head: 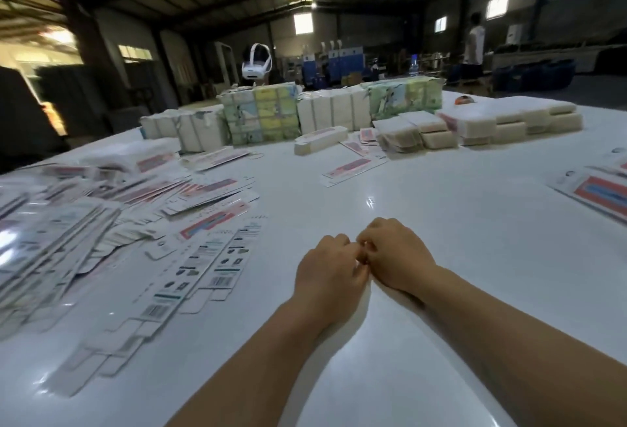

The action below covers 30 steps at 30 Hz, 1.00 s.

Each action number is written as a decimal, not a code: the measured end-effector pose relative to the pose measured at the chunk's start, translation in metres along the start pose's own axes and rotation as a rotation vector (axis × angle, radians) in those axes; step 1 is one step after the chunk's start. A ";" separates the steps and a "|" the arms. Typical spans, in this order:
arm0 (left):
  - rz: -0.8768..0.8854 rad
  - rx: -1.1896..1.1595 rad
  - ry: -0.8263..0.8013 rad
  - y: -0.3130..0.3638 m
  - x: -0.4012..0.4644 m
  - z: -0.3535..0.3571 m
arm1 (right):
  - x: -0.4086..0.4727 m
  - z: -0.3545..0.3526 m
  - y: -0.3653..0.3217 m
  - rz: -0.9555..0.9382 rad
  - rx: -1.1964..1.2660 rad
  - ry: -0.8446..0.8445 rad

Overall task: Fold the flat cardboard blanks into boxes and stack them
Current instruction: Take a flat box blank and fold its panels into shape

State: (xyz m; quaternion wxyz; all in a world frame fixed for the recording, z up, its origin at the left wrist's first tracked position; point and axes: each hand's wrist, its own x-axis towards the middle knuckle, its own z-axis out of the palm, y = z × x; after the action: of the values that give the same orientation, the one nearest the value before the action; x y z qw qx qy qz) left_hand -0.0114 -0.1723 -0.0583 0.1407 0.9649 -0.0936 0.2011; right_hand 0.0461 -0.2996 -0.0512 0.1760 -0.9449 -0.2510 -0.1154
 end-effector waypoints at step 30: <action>-0.845 0.170 -0.071 -0.176 -0.033 -0.100 | 0.008 0.010 0.006 -0.011 0.072 0.089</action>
State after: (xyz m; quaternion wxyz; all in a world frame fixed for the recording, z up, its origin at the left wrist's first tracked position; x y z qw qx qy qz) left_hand -0.0357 0.0288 -0.0257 0.1273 0.9329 0.3219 0.0996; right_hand 0.0567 -0.2971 -0.0594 0.2201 -0.9305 -0.2522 -0.1490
